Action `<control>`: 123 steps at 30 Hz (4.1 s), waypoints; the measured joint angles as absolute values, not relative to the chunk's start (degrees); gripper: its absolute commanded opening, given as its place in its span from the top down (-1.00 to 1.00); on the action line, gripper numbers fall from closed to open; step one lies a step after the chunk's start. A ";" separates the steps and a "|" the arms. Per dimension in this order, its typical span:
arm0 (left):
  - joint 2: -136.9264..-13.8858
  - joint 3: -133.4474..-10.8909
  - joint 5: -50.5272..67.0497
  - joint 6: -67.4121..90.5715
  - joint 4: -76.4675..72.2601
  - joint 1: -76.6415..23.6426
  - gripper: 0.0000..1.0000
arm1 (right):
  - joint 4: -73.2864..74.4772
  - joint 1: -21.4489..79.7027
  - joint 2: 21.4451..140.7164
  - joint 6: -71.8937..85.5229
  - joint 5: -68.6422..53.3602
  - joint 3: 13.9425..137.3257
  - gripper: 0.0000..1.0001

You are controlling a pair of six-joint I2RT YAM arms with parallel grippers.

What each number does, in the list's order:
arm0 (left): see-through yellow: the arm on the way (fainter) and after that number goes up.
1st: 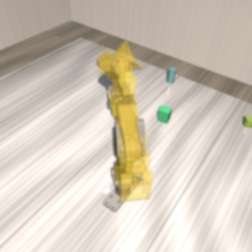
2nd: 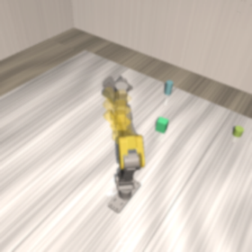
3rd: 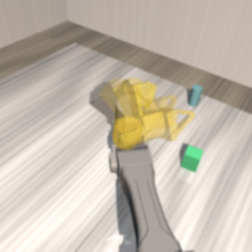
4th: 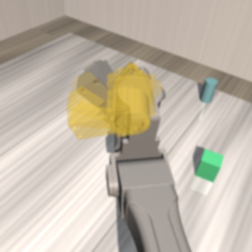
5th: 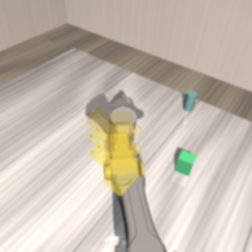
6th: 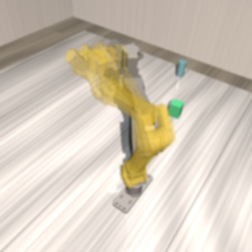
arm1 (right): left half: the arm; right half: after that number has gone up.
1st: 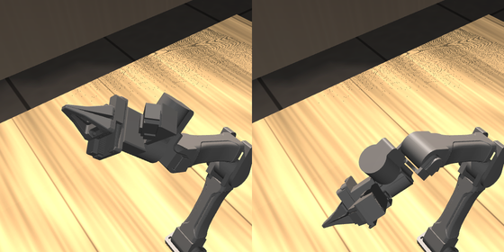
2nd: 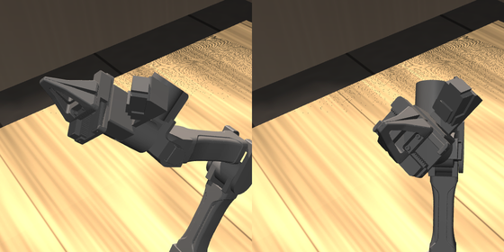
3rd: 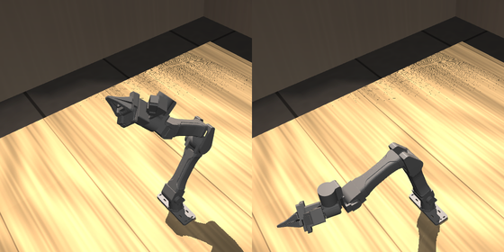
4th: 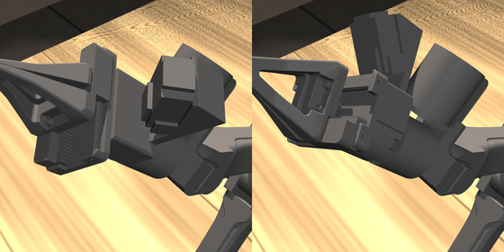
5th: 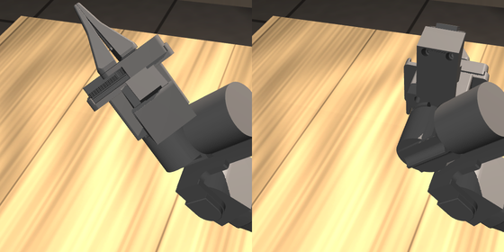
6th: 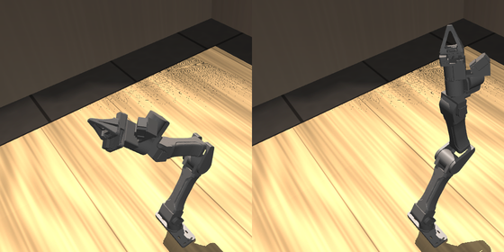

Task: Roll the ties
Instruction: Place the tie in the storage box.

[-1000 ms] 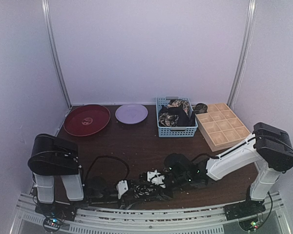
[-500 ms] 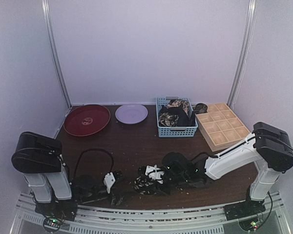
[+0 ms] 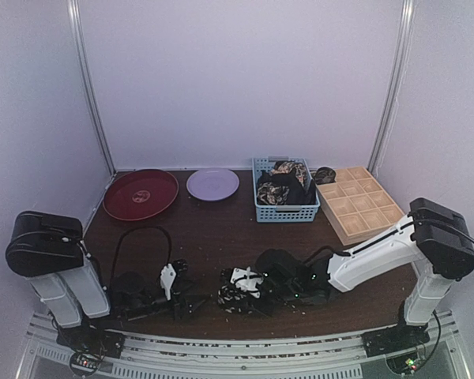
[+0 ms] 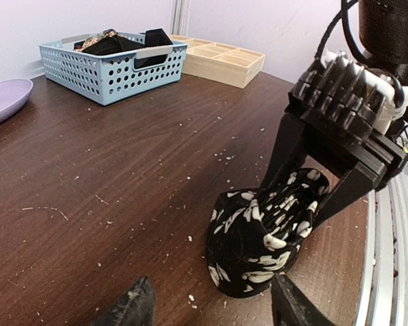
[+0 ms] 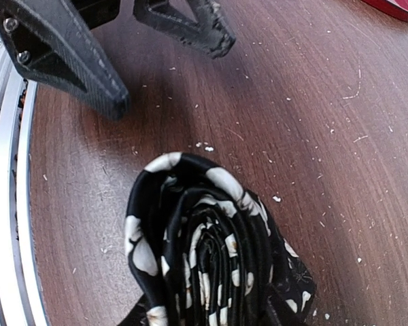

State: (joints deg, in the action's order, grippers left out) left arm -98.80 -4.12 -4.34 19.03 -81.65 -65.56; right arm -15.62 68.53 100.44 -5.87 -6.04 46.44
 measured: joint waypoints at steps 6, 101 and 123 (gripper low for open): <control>-93.10 -4.27 -6.70 20.12 -75.68 -65.56 -0.46 | -14.61 68.71 99.94 -4.16 -3.97 46.46 0.33; -77.60 -31.55 -13.43 27.18 -13.15 -61.91 -0.96 | 19.49 0.43 109.25 -44.38 -20.51 76.29 0.30; -79.96 -33.34 -12.62 27.38 -11.94 -61.82 -0.96 | 36.75 0.23 118.21 -54.81 -21.91 88.64 0.33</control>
State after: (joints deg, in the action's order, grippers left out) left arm -79.96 -33.34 -12.62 27.38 -11.94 -61.82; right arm 36.75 0.23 118.21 -54.81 -21.91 88.64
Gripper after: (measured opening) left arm 0.983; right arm 0.354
